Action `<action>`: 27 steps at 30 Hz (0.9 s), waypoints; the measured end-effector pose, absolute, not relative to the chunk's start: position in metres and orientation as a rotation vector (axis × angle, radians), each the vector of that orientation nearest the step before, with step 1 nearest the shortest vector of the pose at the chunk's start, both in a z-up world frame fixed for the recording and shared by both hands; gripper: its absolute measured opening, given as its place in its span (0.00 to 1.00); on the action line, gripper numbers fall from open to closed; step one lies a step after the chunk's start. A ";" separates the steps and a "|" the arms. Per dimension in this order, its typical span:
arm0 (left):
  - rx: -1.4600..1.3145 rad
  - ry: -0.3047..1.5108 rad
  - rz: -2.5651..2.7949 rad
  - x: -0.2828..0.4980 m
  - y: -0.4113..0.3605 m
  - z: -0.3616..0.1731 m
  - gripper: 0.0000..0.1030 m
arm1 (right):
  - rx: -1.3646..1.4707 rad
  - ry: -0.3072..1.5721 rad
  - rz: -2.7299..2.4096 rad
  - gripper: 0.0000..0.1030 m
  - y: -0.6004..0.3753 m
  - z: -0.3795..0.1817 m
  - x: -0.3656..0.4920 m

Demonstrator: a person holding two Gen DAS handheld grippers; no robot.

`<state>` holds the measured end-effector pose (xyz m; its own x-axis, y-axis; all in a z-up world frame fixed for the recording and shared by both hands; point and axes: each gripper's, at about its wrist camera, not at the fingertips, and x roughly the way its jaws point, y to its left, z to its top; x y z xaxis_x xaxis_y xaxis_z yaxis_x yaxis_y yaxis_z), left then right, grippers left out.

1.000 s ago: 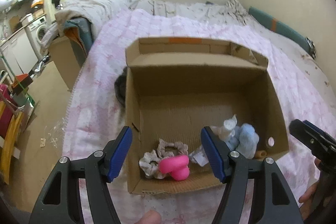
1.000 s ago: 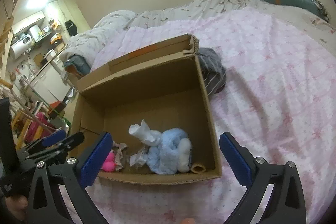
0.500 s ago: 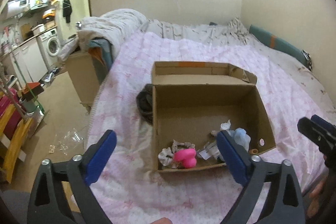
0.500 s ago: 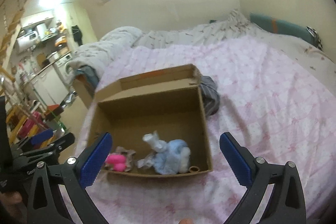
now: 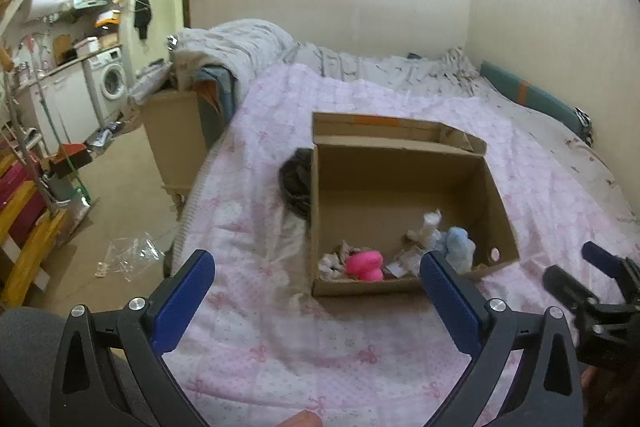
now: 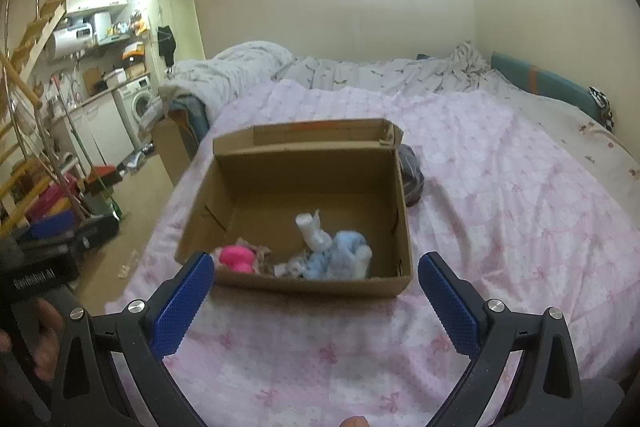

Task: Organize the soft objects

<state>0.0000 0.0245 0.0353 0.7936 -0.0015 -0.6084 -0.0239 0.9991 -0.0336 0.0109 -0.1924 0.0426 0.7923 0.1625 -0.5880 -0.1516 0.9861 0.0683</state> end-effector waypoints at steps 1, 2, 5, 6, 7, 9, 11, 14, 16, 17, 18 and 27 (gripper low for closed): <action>-0.030 0.664 0.016 0.002 0.022 0.032 0.99 | 0.016 0.646 0.160 1.00 -0.191 0.039 0.013; -0.020 0.670 0.032 0.003 0.021 0.028 0.99 | 0.027 0.660 0.157 1.00 -0.192 0.036 0.015; -0.022 0.696 0.016 0.008 0.016 0.021 0.99 | 0.047 0.667 0.149 1.00 -0.195 0.033 0.017; -0.023 0.698 0.010 0.009 0.015 0.020 0.99 | 0.055 0.665 0.139 1.00 -0.197 0.033 0.017; -0.018 0.698 0.004 0.008 0.014 0.019 0.99 | 0.068 0.666 0.135 1.00 -0.199 0.033 0.018; -0.006 0.696 0.005 0.008 0.012 0.019 0.99 | 0.101 0.678 0.126 1.00 -0.206 0.031 0.020; -0.007 0.697 0.004 0.008 0.011 0.018 0.99 | 0.115 0.684 0.116 1.00 -0.210 0.030 0.021; -0.007 0.698 0.004 0.008 0.011 0.018 0.99 | 0.121 0.683 0.111 1.00 -0.211 0.030 0.021; -0.008 0.698 0.002 0.009 0.010 0.018 0.99 | 0.117 0.685 0.115 1.00 -0.210 0.030 0.021; -0.008 0.697 0.001 0.009 0.010 0.018 0.99 | 0.112 0.685 0.117 1.00 -0.209 0.030 0.021; -0.011 0.697 -0.001 0.010 0.010 0.018 0.99 | 0.106 0.685 0.119 1.00 -0.208 0.030 0.022; -0.016 0.705 -0.020 0.010 0.009 0.017 0.99 | 0.090 0.692 0.124 1.00 -0.203 0.029 0.023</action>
<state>0.0098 0.0092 0.0174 0.7616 -0.0233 -0.6476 0.0128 0.9997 -0.0209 0.0225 -0.2032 0.0287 0.7630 0.1435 -0.6302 -0.0839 0.9888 0.1236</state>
